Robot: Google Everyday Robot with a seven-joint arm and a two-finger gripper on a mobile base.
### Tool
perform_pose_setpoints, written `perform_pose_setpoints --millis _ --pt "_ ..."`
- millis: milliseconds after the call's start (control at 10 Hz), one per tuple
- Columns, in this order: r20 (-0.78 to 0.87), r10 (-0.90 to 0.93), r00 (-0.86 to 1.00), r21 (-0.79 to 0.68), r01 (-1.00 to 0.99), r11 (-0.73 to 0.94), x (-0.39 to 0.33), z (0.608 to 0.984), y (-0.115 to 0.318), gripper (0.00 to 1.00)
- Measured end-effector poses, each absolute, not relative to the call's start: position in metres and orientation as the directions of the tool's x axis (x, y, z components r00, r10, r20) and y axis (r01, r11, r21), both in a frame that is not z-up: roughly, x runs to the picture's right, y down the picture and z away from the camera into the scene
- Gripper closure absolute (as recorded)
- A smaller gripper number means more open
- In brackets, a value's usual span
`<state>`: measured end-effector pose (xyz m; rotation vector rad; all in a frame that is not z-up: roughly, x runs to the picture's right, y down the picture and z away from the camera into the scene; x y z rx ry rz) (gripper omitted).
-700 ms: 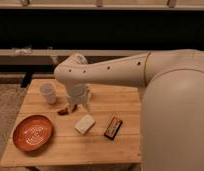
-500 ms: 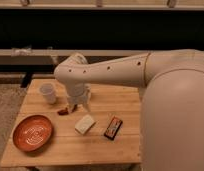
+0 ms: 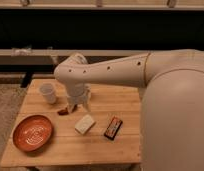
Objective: Place the pepper on the white sponge
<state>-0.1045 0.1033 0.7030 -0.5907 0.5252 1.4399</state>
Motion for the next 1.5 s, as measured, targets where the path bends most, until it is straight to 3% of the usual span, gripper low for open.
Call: perform_pose_setpoints --millis 900,1200,1500 --pt "-0.657 0.751 0.065 -0.057 -0.998 0.038 -0.105 0.705 0.103 0.35" --pt "-0.661 0.750 0.035 -0.038 -0.999 0.014 -0.122 0.736 0.090 0.35" --pt "-0.679 0.734 -0.004 -0.024 -0.999 -0.027 -0.170 0.800 0.077 0.35"
